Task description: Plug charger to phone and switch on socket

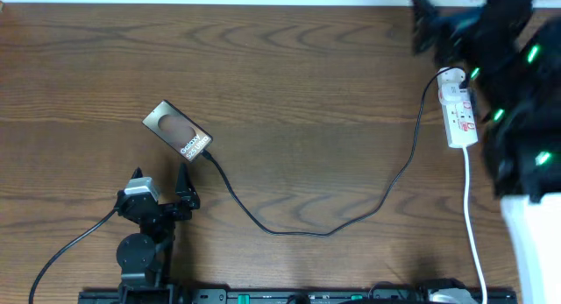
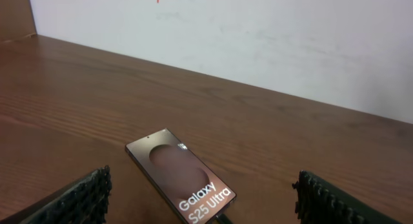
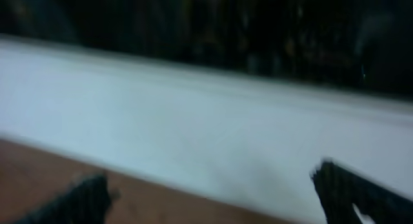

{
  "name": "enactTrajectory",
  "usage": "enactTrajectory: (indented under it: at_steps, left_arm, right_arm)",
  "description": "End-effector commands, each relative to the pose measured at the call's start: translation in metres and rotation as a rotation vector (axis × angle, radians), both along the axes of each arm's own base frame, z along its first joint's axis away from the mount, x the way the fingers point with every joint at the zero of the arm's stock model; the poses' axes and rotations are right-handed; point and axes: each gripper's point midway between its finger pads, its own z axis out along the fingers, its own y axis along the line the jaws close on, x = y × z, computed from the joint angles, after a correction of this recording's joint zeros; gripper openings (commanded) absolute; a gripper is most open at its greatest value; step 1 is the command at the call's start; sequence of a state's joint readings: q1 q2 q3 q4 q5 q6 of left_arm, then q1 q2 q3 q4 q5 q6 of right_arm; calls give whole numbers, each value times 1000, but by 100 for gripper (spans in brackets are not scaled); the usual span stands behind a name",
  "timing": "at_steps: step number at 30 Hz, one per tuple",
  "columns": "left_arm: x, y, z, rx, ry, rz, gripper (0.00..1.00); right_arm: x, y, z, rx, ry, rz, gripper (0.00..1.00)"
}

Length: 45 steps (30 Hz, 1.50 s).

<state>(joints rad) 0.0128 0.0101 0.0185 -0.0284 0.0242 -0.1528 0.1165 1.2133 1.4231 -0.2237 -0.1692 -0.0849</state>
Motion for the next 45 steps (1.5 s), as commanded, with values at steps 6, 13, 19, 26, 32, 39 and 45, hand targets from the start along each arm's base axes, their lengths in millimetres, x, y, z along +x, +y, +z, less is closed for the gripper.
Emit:
enactTrajectory:
  at_steps: [6, 13, 19, 26, 32, 39, 45]
  left_arm:
    - [-1, 3, -16, 7, 53, 15, 89]
    - [-1, 3, -16, 7, 53, 15, 89]
    - [-1, 3, -16, 7, 53, 15, 89]
    - [-1, 3, -16, 7, 53, 15, 89]
    - [-1, 3, -16, 7, 53, 15, 89]
    - [-1, 3, -16, 7, 53, 15, 89]
    - [-1, 3, -16, 7, 53, 15, 89]
  right_arm:
    - [-50, 6, -104, -21, -38, 33, 99]
    - [-99, -2, -188, -9, -116, 31, 99]
    - [-127, -12, -236, 3, -181, -9, 99]
    - [-139, -21, -285, -18, -39, -42, 99]
    - [-149, -36, -312, -32, 63, -110, 99]
    - [-148, -47, -311, -46, 56, -164, 99]
    - [-146, -66, -311, -33, 60, -242, 99]
